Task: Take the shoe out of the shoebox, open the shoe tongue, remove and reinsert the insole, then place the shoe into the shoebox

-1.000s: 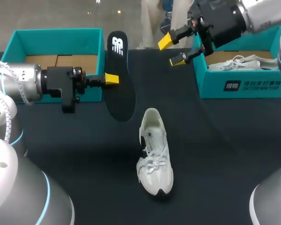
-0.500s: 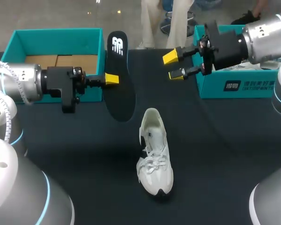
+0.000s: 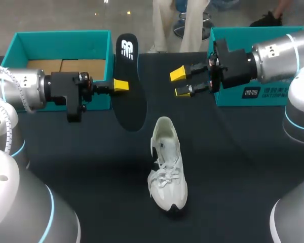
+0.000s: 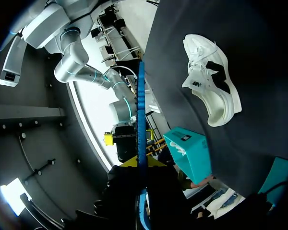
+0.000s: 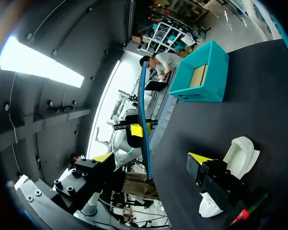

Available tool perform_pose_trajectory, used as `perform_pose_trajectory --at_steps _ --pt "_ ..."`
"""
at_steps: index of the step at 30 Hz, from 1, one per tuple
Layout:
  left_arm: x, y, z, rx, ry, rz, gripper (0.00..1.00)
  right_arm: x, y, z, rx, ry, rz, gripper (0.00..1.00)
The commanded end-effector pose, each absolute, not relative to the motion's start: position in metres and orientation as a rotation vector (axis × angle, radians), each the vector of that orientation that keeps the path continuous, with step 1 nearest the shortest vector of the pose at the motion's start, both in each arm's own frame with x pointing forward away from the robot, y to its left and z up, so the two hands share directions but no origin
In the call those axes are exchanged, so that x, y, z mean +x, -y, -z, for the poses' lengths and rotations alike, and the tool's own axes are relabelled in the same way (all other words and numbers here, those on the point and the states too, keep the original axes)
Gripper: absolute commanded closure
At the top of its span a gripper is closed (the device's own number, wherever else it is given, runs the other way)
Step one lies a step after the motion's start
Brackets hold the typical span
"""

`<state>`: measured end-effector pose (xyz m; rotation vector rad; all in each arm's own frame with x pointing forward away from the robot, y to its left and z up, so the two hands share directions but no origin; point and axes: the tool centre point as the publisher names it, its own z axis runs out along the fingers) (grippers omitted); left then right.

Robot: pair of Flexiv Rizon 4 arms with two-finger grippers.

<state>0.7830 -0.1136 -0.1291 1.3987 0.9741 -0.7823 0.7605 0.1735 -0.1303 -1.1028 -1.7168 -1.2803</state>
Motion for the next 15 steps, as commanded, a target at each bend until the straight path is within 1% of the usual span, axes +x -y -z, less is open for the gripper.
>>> perform_pose_trajectory --at_steps 1,15 --pt "0.783 0.115 0.130 1.397 -0.971 0.780 1.00 0.774 -0.195 0.130 -1.084 1.738 1.243 0.00" --pt "0.783 0.115 0.130 1.397 -0.971 0.780 1.00 0.767 -0.244 0.121 -1.040 1.773 1.231 0.00"
